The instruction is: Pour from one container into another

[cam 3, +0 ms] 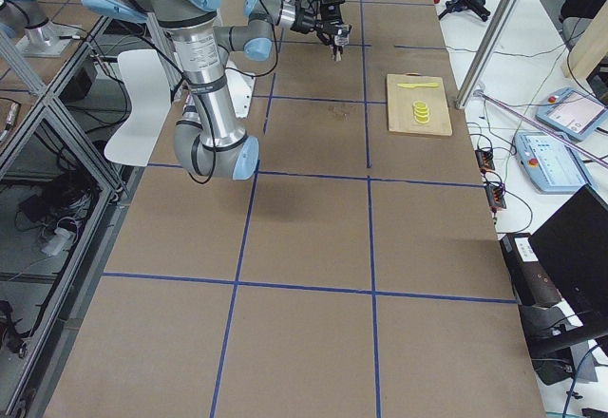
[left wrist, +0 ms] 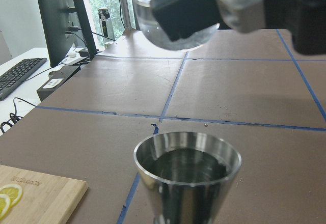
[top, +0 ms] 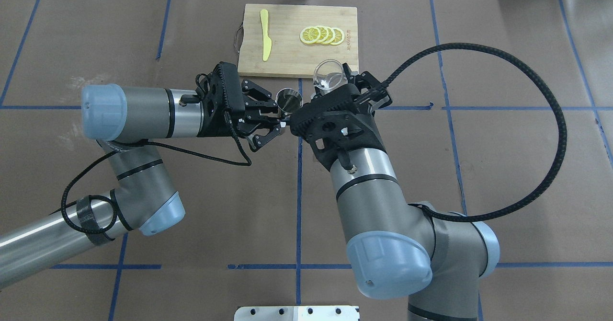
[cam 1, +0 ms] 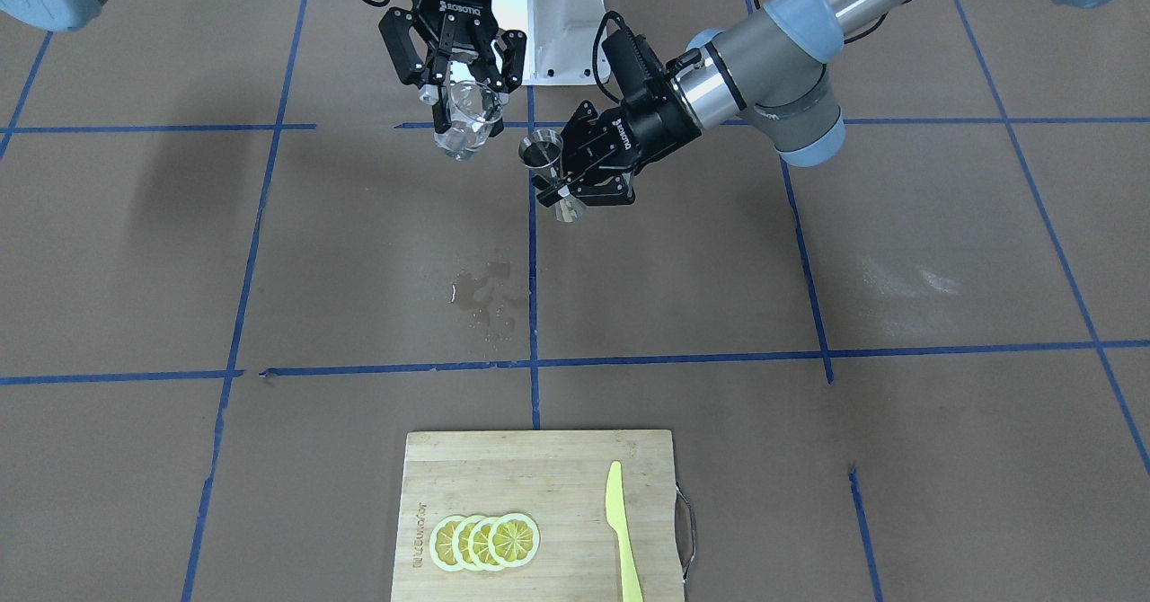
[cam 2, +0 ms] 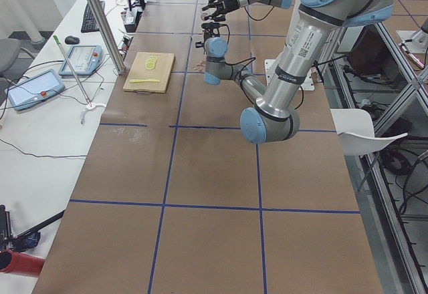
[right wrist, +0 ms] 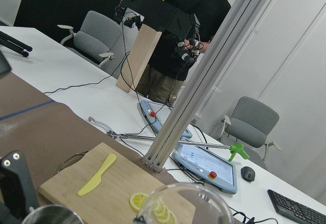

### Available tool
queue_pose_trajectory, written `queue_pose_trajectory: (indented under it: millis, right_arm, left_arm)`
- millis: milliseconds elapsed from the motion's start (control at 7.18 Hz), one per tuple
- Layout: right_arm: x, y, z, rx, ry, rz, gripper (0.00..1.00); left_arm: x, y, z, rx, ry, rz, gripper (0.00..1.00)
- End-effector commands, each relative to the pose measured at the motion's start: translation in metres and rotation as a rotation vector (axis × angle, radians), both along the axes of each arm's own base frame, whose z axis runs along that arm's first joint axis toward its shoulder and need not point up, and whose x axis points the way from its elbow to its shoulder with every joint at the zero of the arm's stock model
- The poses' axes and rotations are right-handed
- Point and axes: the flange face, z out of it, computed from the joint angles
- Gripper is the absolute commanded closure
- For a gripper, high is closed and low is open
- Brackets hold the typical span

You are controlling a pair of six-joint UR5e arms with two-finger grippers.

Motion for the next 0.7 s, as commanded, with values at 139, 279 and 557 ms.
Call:
queue_pose_trajectory:
  millis: [139,279,557]
  right_arm:
    - [0.020,-0.013,0.068,-0.093,-0.104,0.009,1.00]
    - [0.024,-0.012,0.092,-0.121,-0.111,0.023,1.00]
    - [0.041,-0.008,0.153,-0.181,-0.225,0.056,1.00]
  left_arm:
    - [-0.001,0.000,0.000,0.001,0.000,-0.002,1.00]
    - [-0.001,0.000,0.000,0.001,0.000,-0.002,1.00]
    - [-0.002,0.000,0.000,0.002,0.001,-0.002,1.00]
